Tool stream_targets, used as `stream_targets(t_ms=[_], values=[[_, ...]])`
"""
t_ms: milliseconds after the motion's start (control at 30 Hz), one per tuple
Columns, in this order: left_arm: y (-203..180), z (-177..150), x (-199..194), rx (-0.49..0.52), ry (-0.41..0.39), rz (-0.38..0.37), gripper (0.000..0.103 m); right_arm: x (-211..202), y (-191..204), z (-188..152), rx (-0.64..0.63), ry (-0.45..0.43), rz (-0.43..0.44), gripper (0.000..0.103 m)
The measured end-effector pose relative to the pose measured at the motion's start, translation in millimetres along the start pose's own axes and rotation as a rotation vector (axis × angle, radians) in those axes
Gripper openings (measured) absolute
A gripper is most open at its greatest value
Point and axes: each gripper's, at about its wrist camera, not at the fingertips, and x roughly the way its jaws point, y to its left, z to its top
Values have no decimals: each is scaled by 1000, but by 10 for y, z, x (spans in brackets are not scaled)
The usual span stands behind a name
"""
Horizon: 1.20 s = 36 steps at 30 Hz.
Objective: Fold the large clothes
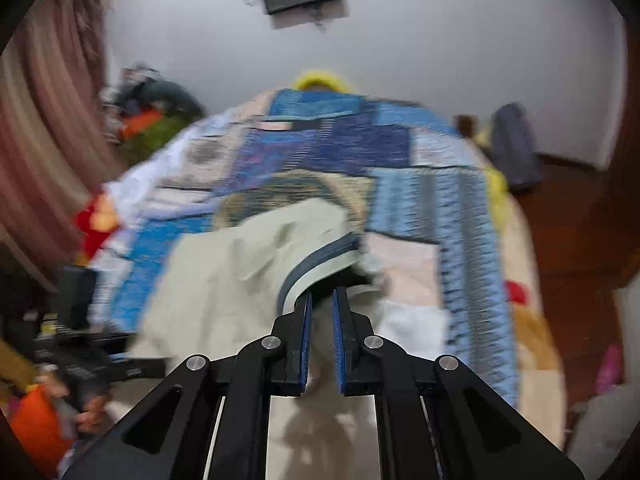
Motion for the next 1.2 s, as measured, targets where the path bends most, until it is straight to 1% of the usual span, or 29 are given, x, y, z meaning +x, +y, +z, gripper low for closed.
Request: stream_targets(t_ms=[33,67,100,133,167,200,233,267,300,333,367,400,433,467,500,533,600,633,667,700,733,767,833,867,900,933,1067,1133,1200], values=[[-21,5,-2,11,0,10,103,-40,-9,-13,19,-37,-57,5],[-29,10,-1,19,2,15,103,-111,-29,-24,39,-80,-86,5],[-16,24,11,23,4,18,103,-228,-57,-32,68,-137,-92,5],[-13,35,11,22,9,20,103,-290,-79,-26,85,-164,-67,5],[-16,42,14,22,13,21,103,-344,-102,0,101,-173,10,5],[-18,49,14,23,16,25,103,-339,-92,22,104,-146,91,5],[-24,53,11,25,17,29,103,-307,-65,40,106,-108,157,5],[-45,63,20,26,15,33,103,-212,-11,47,105,-50,231,5],[-46,67,17,26,13,36,103,-94,49,40,89,-2,249,5],[-37,61,9,25,9,36,103,30,98,23,62,31,229,5],[-27,53,3,24,7,35,103,185,155,-5,20,58,169,5],[-27,45,-1,23,7,35,103,446,211,-62,-43,95,51,5],[-31,28,3,28,11,40,103,644,208,-110,-78,134,-5,5],[-50,17,11,35,12,49,103,821,177,-164,-83,169,-16,5],[-79,17,30,45,8,58,103,935,112,-218,-51,157,8,5],[-98,23,44,53,6,63,103,946,78,-233,-42,139,23,5],[-98,42,54,56,12,60,103,971,101,-223,-87,143,2,5],[-96,55,66,55,15,57,103,973,110,-220,-104,139,-45,5],[-102,55,73,56,15,55,103,970,129,-238,-129,127,-119,5],[-103,58,82,58,13,56,103,1000,120,-282,-170,110,-210,8],[-108,47,86,61,7,56,103,1006,81,-308,-185,105,-214,22],[-111,45,93,62,2,55,103,1015,-4,-322,-184,104,-198,28],[-106,-15,89,54,6,42,103,1034,-188,-274,-131,130,-109,28],[-90,-52,59,47,12,35,103,1054,-302,-234,-62,152,-60,28],[-69,-61,54,41,18,31,103,1066,-360,-205,-24,169,-38,28],[-58,-58,67,40,22,33,103,1077,-374,-184,-21,176,-35,28],[-91,-90,-68,87,18,71,103,1039,-259,-226,-111,166,-67,28],[-107,-133,-201,125,-7,115,103,977,-277,-271,-121,166,-42,28],[-95,-155,-301,133,-25,141,103,959,-369,-265,-86,182,1,28]])
